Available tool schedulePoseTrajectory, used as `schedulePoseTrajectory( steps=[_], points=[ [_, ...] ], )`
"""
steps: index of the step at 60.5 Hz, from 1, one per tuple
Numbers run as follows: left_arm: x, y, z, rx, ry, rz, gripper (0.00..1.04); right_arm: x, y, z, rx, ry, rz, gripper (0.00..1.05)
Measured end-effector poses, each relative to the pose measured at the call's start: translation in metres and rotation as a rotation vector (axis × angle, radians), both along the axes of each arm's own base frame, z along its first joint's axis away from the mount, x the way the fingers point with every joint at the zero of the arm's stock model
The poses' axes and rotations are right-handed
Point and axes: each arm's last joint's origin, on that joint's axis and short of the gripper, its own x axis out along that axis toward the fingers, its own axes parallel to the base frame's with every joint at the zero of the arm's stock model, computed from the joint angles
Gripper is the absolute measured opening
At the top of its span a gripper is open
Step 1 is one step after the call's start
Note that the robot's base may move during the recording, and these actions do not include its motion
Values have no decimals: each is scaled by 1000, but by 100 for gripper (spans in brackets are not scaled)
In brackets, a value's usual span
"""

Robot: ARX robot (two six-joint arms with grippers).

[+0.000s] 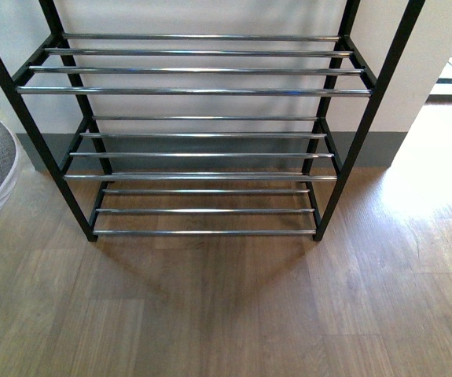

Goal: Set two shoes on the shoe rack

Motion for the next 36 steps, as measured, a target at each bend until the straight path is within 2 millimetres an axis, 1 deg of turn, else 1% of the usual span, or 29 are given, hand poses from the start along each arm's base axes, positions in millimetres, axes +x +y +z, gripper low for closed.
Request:
schedulePoseTrajectory(
  steps=[36],
  points=[
    [0,0,-1,2,3,0,2,0,0,-1,0,3,0,1]
  ],
)
